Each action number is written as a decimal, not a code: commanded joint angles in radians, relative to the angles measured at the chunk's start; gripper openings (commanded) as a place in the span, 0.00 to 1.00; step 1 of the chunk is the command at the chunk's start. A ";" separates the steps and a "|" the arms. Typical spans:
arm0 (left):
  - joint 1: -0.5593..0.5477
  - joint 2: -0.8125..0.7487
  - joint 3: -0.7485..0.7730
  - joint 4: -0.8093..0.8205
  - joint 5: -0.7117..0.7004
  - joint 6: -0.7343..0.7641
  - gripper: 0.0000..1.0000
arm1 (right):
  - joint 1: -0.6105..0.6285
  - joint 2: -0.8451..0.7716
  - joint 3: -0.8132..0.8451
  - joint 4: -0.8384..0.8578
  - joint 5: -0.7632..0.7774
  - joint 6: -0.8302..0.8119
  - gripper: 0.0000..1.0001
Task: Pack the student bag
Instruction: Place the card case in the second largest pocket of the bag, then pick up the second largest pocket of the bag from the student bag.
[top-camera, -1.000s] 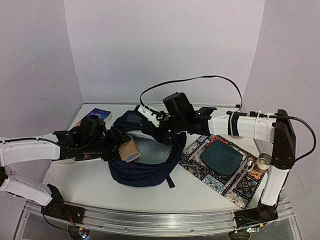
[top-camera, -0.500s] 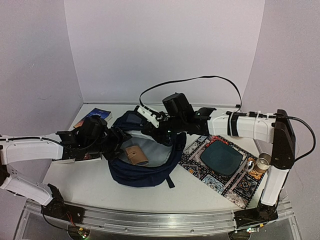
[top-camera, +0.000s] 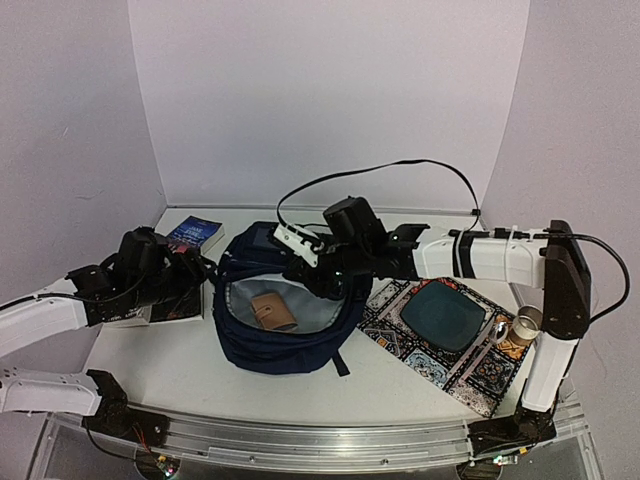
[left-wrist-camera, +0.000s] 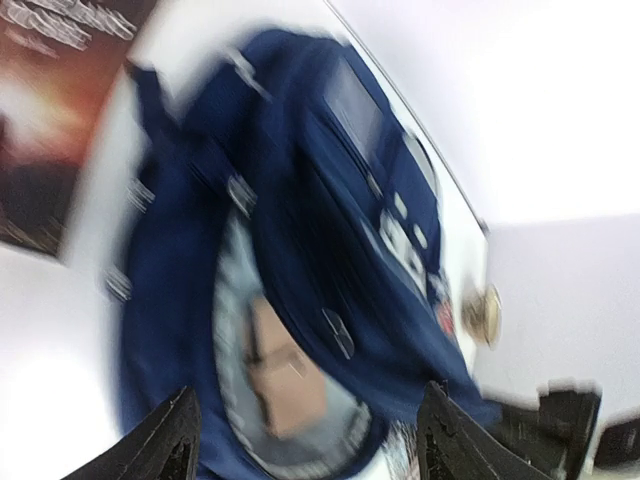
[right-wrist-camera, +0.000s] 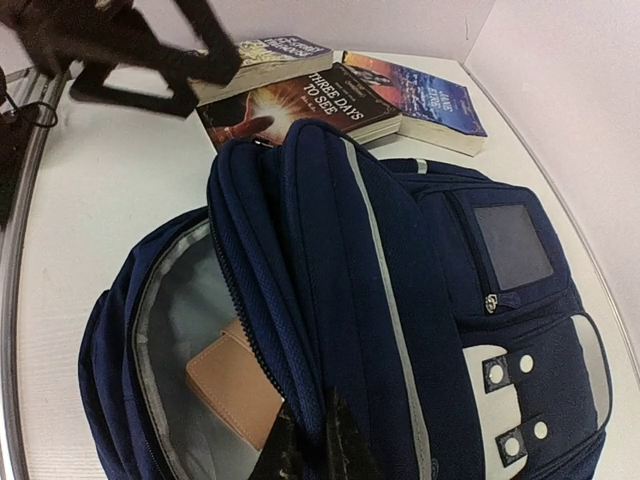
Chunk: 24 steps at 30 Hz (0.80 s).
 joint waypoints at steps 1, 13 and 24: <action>0.128 0.040 -0.017 -0.039 0.081 0.167 0.75 | 0.010 0.020 -0.040 0.063 -0.019 0.003 0.01; 0.278 0.429 0.175 0.069 0.262 0.397 0.80 | 0.010 -0.067 -0.153 0.006 0.011 0.258 0.65; 0.347 0.704 0.379 0.068 0.345 0.529 0.72 | 0.010 -0.155 -0.299 0.016 0.111 0.682 0.84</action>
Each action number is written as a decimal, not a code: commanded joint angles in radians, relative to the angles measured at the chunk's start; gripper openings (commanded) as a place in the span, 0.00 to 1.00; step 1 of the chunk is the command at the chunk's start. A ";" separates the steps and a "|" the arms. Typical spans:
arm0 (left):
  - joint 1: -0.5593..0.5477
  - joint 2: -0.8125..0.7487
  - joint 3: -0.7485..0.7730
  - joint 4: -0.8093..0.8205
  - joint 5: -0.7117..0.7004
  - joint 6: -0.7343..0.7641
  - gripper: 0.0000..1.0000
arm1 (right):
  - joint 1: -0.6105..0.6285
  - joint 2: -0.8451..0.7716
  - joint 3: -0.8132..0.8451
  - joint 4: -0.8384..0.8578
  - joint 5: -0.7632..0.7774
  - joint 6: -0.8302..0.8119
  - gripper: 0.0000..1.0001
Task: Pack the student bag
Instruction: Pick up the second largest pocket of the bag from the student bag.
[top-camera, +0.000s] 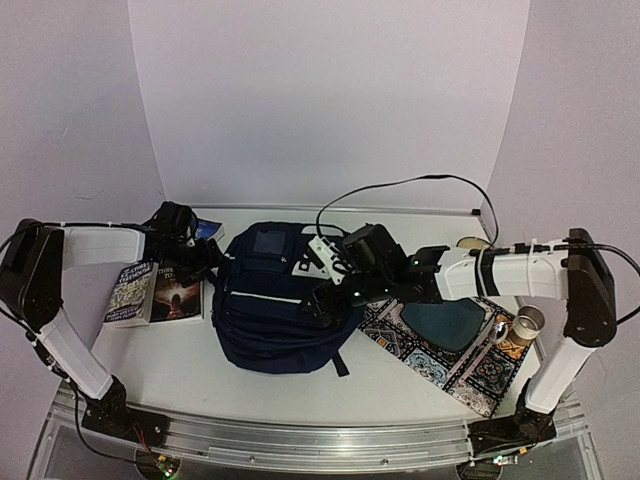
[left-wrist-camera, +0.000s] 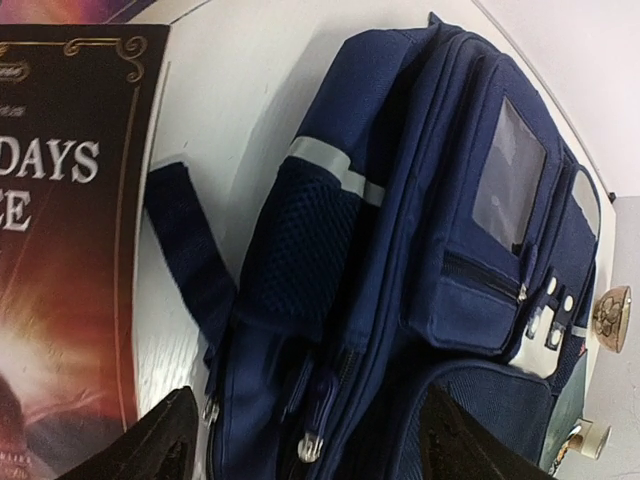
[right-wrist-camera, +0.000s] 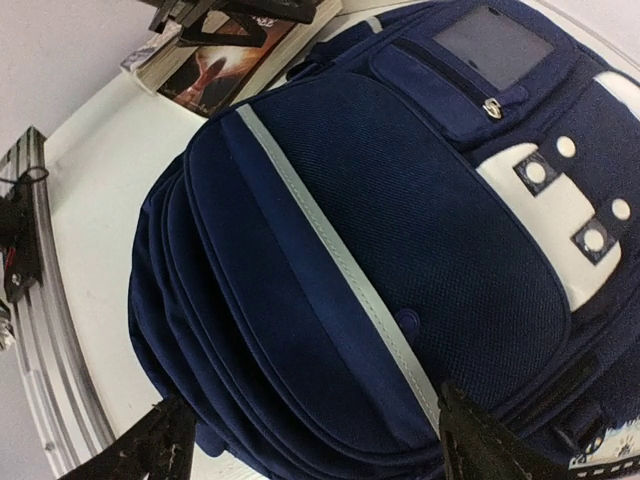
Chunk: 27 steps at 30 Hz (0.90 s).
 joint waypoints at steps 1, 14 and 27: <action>0.007 0.077 0.082 0.010 0.049 0.084 0.69 | -0.004 -0.010 -0.038 0.006 0.048 0.169 0.85; -0.007 0.125 0.128 -0.031 0.076 0.127 0.35 | -0.001 0.124 0.095 0.008 0.068 0.113 0.86; -0.033 0.200 0.145 -0.040 0.079 0.142 0.23 | 0.003 0.140 0.100 0.009 0.058 0.110 0.86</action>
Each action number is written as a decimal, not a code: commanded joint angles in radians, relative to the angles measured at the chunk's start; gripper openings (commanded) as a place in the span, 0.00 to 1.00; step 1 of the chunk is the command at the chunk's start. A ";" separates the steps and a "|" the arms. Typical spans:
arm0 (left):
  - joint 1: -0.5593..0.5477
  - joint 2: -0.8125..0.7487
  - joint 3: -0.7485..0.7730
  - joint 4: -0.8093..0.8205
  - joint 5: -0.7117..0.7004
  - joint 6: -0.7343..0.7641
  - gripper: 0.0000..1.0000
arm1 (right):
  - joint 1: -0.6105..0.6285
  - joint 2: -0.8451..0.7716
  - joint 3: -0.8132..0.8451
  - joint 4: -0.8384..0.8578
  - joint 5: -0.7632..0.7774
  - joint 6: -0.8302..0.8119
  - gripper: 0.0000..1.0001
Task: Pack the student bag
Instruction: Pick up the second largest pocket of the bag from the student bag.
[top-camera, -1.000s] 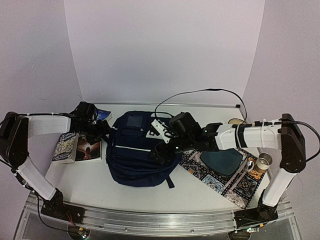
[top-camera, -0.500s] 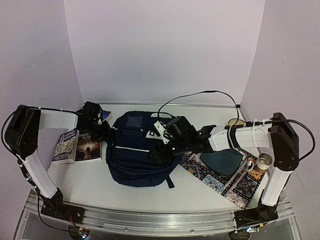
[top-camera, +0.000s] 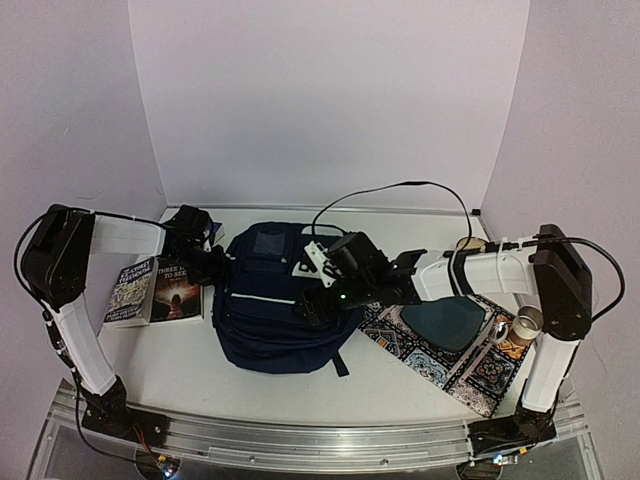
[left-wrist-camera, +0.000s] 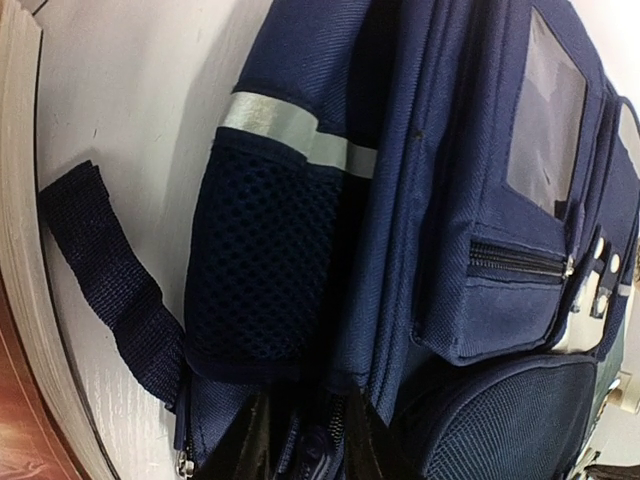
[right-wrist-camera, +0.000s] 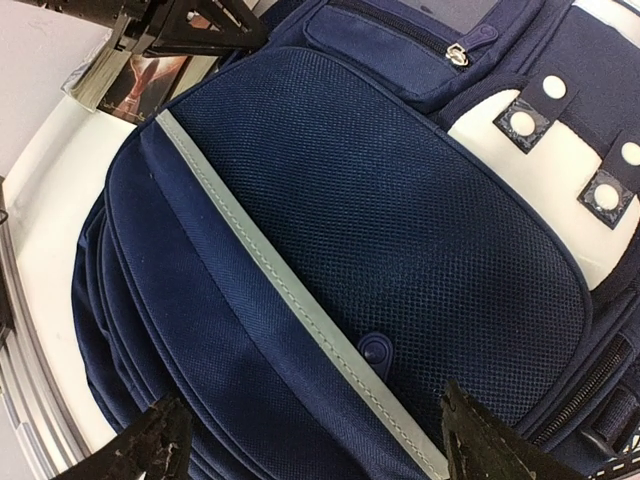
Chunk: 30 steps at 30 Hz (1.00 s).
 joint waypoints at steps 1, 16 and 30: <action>-0.012 0.016 0.034 -0.015 -0.001 0.013 0.21 | 0.003 0.012 0.037 0.001 0.003 -0.011 0.86; -0.012 -0.100 -0.047 -0.048 -0.058 -0.005 0.11 | 0.007 0.021 0.050 0.009 -0.004 -0.018 0.85; -0.012 -0.137 -0.128 -0.050 -0.077 -0.055 0.16 | 0.013 0.010 0.049 0.020 -0.005 -0.024 0.85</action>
